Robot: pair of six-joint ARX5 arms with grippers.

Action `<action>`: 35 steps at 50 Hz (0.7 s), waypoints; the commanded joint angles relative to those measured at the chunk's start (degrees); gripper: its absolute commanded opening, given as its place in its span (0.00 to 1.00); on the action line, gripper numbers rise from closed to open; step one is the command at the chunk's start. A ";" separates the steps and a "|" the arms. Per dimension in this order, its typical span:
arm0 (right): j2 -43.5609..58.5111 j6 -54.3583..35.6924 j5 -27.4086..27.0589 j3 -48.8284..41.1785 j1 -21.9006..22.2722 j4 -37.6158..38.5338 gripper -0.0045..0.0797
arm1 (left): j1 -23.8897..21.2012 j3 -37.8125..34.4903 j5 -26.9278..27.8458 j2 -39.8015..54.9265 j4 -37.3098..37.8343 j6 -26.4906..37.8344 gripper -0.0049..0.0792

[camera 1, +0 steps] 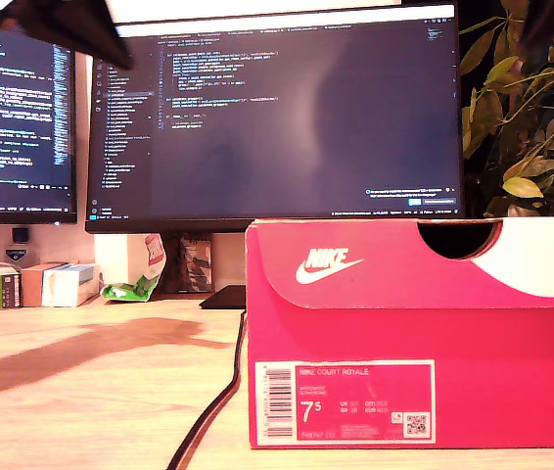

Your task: Close the red shoebox by pushing the lid with your left arm and holding the box in place with your right arm

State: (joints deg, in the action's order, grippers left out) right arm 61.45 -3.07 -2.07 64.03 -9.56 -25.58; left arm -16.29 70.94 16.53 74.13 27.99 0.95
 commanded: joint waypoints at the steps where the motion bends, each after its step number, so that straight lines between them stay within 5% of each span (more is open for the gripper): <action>1: -1.44 -0.20 -0.22 -0.35 1.03 -0.44 0.04 | 0.68 0.22 0.11 -1.64 0.15 0.83 0.04; 20: -7.61 -0.44 -0.24 -0.39 3.80 -2.84 0.04 | 4.63 -0.98 0.02 -6.36 1.14 1.70 0.04; 35: -12.28 -0.87 -1.53 -4.26 4.11 -2.45 0.04 | 6.84 -10.10 -0.13 -11.65 -2.86 2.08 0.04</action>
State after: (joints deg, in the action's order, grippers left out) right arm 50.50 -3.77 -3.46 62.70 -5.98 -28.58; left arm -9.67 62.76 16.43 63.05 26.44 2.57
